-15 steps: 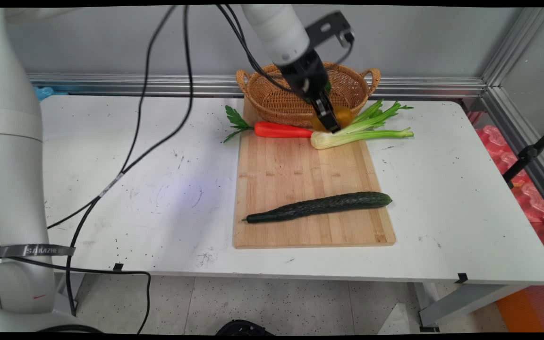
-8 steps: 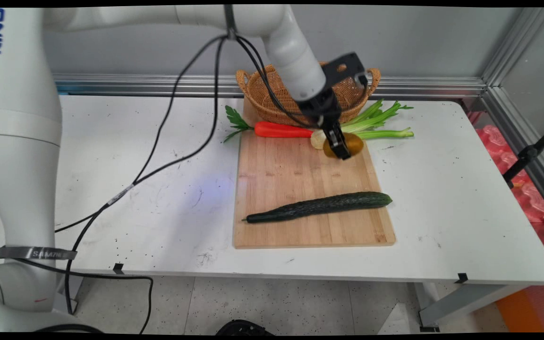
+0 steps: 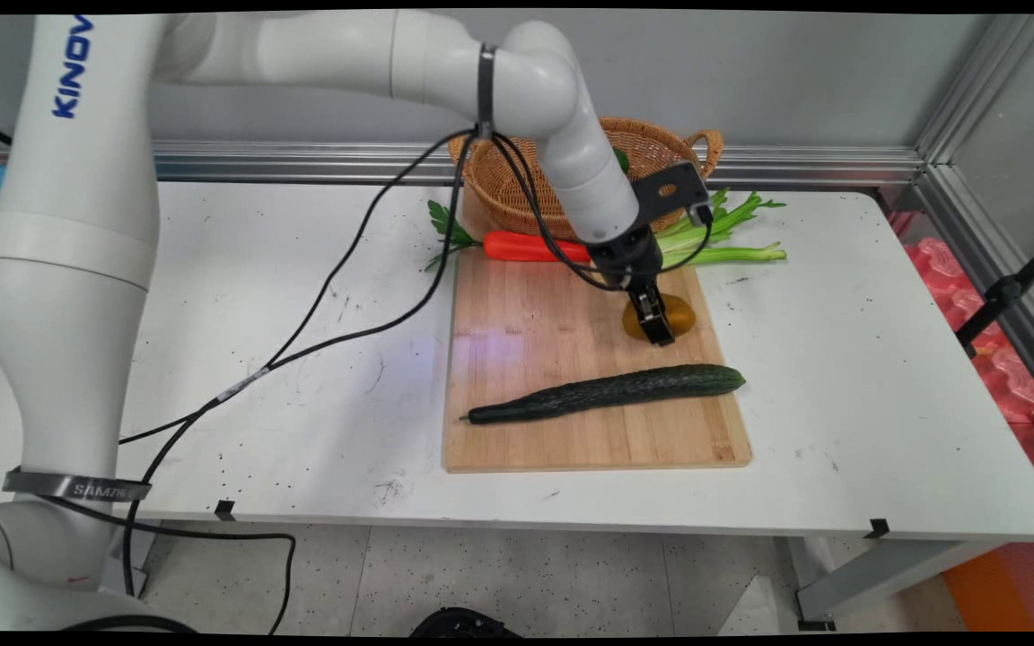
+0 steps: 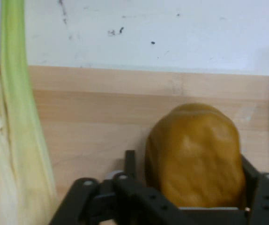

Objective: Place the picked object on the cutting board

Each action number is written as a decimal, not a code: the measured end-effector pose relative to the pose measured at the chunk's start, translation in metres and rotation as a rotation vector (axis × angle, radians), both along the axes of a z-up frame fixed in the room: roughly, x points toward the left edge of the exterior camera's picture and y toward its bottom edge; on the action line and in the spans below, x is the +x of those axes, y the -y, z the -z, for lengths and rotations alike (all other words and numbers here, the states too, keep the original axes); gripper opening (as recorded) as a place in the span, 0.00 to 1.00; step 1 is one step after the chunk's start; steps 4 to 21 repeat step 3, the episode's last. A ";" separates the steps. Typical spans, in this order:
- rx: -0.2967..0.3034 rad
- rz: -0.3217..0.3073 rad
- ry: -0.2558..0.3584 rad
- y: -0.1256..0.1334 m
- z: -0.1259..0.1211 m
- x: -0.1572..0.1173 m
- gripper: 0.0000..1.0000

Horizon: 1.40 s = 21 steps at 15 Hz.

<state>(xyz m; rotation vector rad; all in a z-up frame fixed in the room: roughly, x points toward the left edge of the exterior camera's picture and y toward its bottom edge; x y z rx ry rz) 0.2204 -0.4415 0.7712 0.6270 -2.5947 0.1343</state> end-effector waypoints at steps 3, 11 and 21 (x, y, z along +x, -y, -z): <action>-0.006 0.007 -0.001 0.002 0.005 -0.005 1.00; -0.006 0.007 -0.001 0.002 0.005 -0.005 1.00; -0.006 0.007 -0.001 0.002 0.005 -0.005 1.00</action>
